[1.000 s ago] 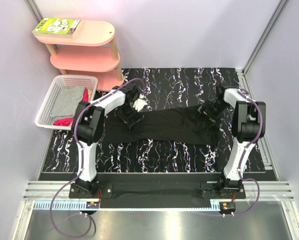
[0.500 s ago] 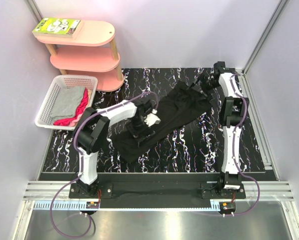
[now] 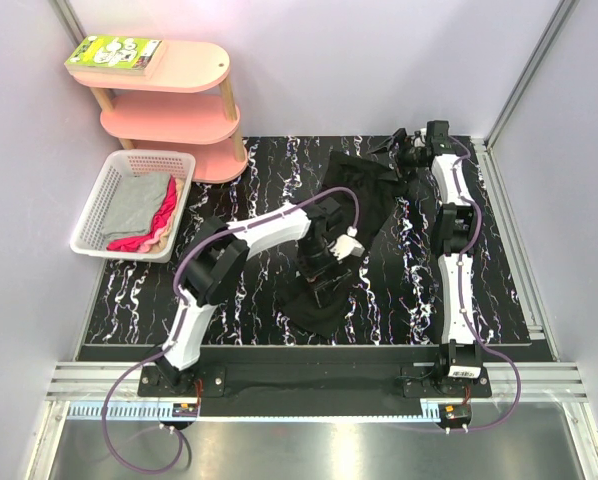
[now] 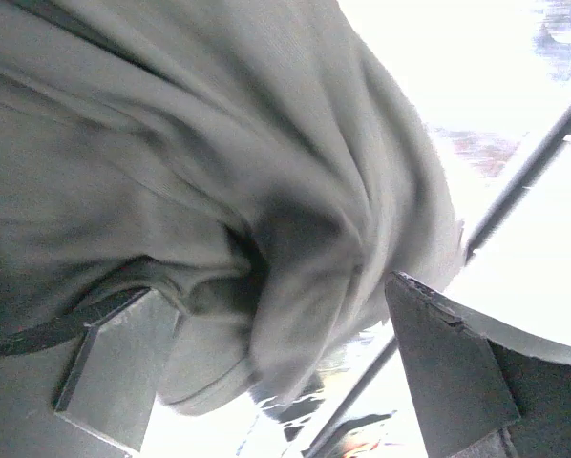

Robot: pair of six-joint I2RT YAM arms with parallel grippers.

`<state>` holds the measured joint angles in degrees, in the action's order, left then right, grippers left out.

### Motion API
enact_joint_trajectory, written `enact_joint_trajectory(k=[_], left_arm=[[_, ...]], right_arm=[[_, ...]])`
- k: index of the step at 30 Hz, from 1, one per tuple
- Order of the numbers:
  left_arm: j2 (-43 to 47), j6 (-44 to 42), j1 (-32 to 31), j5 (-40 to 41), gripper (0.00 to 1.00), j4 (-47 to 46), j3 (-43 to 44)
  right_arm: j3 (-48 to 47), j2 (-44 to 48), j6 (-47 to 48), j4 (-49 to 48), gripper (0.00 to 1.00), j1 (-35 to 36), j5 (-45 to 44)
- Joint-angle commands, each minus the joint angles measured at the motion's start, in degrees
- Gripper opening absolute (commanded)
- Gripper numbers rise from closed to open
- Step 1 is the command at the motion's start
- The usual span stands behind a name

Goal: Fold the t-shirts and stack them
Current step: Rotate the tshirt 60 degrees

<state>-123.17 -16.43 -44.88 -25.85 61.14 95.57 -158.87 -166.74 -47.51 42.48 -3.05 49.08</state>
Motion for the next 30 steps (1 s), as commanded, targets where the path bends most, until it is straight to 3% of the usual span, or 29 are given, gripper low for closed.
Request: enact_joint_trajectory(k=[1, 8, 13, 16, 19, 22, 23, 24, 26, 27, 30], left_arm=[[4.24, 1.48, 2.24, -9.39, 0.95, 2.30, 4.79], [15.31, 7.55, 16.83, -12.48, 0.95, 7.23, 4.47], [21.22, 7.11, 25.26, -12.39, 0.95, 9.43, 5.06], [24.37, 6.94, 28.96, -10.20, 0.95, 9.61, 7.70], [26.92, 6.67, 31.78, -5.80, 0.95, 8.64, 9.02], [29.03, 7.02, 34.77, -4.57, 0.95, 7.59, 8.76], [29.48, 7.02, 35.38, -4.39, 0.95, 7.59, 8.15], [29.83, 6.76, 36.70, -4.48, 0.95, 7.50, 7.62], [31.50, 6.49, 37.85, -4.65, 0.95, 6.71, 4.91], [31.94, 6.23, 38.64, -4.48, 0.95, 6.53, 4.19], [34.49, 5.53, 39.52, -2.37, 0.95, 4.78, 0.33]], right_arm=[[-0.57, 1.58, -2.51, -8.38, 1.00, -0.64, -0.38], [2.07, 10.27, 1.00, -6.80, 1.00, -1.17, -1.88], [1.19, 18.62, 12.05, 5.22, 1.00, -0.38, -9.08], [8.37, 28.28, 17.77, 11.30, 1.00, 2.69, -13.73], [19.88, 39.35, 22.71, 15.26, 1.00, 9.97, -20.15], [35.34, 52.96, 28.68, 18.07, 1.00, 21.91, -31.37], [39.30, 54.74, 30.26, 20.60, 1.00, 25.34, -38.90], [46.30, 56.16, 31.76, 22.19, 1.00, 33.03, -42.89], [53.10, 58.88, 32.12, 24.92, 1.00, 39.66, -50.61], [58.27, 59.68, 31.08, 25.46, 1.00, 44.57, -52.92], [64.54, 62.93, 28.27, 25.81, 1.00, 50.67, -55.49]])
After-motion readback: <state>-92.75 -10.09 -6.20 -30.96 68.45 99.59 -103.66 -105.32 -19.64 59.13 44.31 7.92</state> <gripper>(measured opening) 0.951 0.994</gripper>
